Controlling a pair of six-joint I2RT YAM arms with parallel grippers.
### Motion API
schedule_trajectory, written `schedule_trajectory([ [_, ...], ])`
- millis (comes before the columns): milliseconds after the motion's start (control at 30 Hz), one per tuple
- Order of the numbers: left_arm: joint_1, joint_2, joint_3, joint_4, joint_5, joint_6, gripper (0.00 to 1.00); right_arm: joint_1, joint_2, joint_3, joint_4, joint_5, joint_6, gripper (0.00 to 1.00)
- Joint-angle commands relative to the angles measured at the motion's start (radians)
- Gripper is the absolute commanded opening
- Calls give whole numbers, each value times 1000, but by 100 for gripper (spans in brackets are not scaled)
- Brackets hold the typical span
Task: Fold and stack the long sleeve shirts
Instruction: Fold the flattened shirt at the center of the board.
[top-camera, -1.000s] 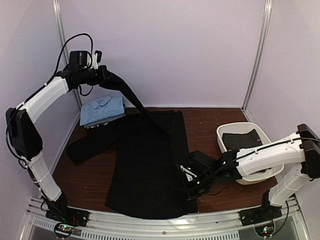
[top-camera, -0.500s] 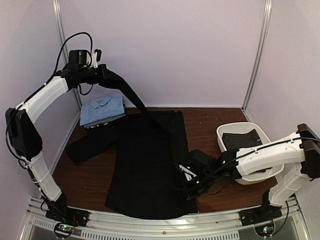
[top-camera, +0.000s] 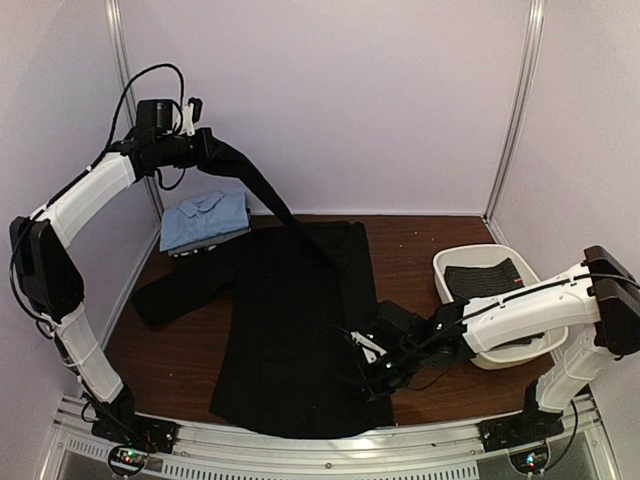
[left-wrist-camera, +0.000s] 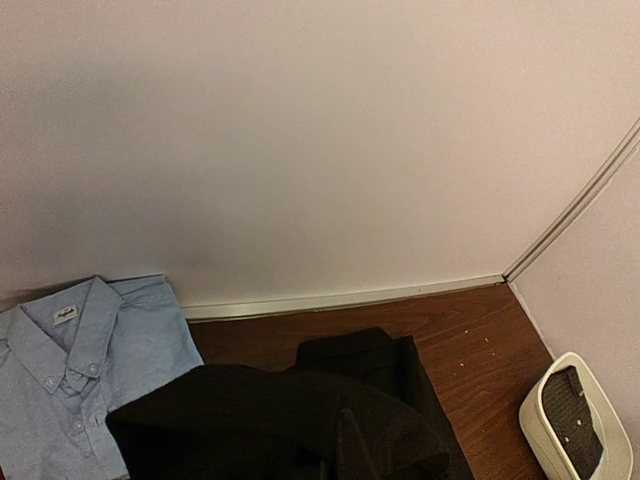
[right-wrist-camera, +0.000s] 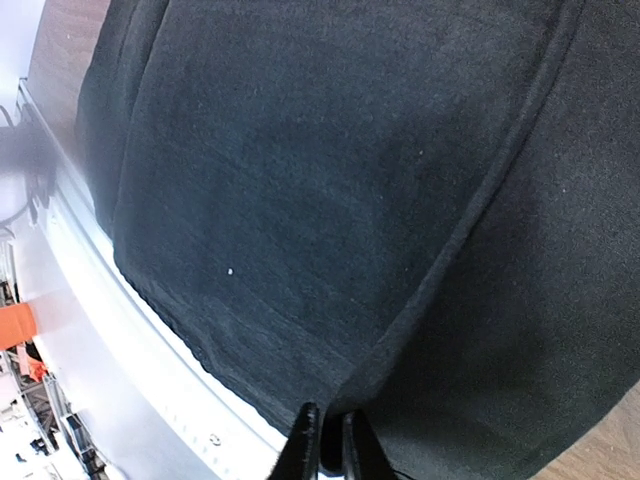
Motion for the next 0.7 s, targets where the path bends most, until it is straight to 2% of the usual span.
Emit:
schedule_trajectory([
  [0, 0, -62, -39, 66, -6, 8, 0, 6, 20, -23, 49, -21, -8, 15],
  [200, 0, -87, -159, 72, 13, 9, 0, -13, 0, 27, -2, 33, -39, 46],
  [333, -2, -136, -284, 81, 29, -7, 0, -67, -51, 52, -18, 91, -56, 57],
  [667, -3, -313, -553, 79, 29, -4, 0, -291, -115, 93, 93, 240, -74, 61],
])
